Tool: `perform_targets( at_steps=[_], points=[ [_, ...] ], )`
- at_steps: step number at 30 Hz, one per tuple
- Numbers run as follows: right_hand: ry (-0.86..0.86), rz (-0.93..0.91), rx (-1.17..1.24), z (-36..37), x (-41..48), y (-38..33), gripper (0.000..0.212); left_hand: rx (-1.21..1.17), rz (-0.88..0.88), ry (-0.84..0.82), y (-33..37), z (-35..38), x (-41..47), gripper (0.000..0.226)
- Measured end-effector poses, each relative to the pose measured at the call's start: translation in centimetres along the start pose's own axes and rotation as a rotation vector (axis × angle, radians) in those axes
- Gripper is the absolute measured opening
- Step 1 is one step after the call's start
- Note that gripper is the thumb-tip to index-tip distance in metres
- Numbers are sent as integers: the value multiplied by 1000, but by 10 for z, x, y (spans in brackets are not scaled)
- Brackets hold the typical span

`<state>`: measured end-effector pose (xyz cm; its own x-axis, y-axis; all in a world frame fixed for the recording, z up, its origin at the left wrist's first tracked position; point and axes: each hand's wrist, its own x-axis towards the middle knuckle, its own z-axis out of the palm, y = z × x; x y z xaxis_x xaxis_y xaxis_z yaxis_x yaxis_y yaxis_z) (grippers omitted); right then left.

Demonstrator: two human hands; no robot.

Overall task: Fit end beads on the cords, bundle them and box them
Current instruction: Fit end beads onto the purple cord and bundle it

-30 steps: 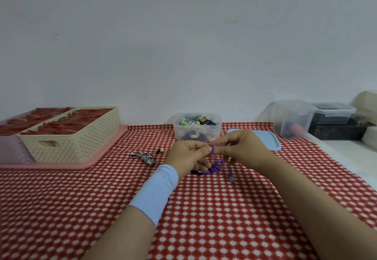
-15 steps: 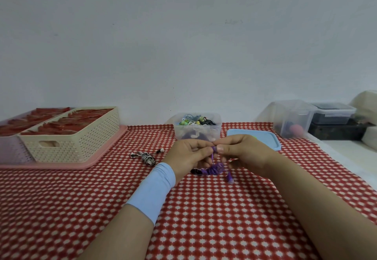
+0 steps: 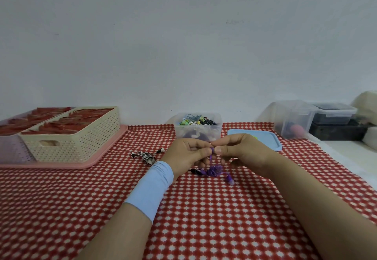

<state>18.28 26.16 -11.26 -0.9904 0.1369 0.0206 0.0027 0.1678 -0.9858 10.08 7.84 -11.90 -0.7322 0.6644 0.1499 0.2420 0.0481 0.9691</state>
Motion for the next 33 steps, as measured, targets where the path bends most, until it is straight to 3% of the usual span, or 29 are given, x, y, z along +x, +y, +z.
perform_targets(
  at_steps=[4, 8, 12, 14, 17, 21, 25, 29, 33],
  points=[
    [9, -30, -92, -4, -2, -2, 30, 236, 82, 48, -2, 0, 3, 12],
    [53, -47, -218, -9, -2, -3, 14, 397, 89, 47, -1, 2, 3, 17],
    [107, -25, -394, -15, 1, 0, 10, 519, 24, -101, 4, 4, 0, 36],
    [114, -15, -547, -17, 4, 4, 9, 693, -12, -205, 4, 5, -1, 47],
    [104, 2, -678, -20, 5, 7, 10, 852, -6, -208, 4, 9, 1, 31],
    [136, -24, -619, -21, 3, 6, 11, 894, -18, -163, 6, 4, 1, 21],
    [194, -86, -359, -14, -2, 0, 9, 716, 14, -43, 8, 8, 3, 29],
    [196, -123, -282, -7, -5, -6, 6, 429, 85, 113, 6, 18, 7, 25],
    [167, -109, -198, -7, -6, -7, 10, 251, 46, 181, 2, 19, 9, 22]
  ],
)
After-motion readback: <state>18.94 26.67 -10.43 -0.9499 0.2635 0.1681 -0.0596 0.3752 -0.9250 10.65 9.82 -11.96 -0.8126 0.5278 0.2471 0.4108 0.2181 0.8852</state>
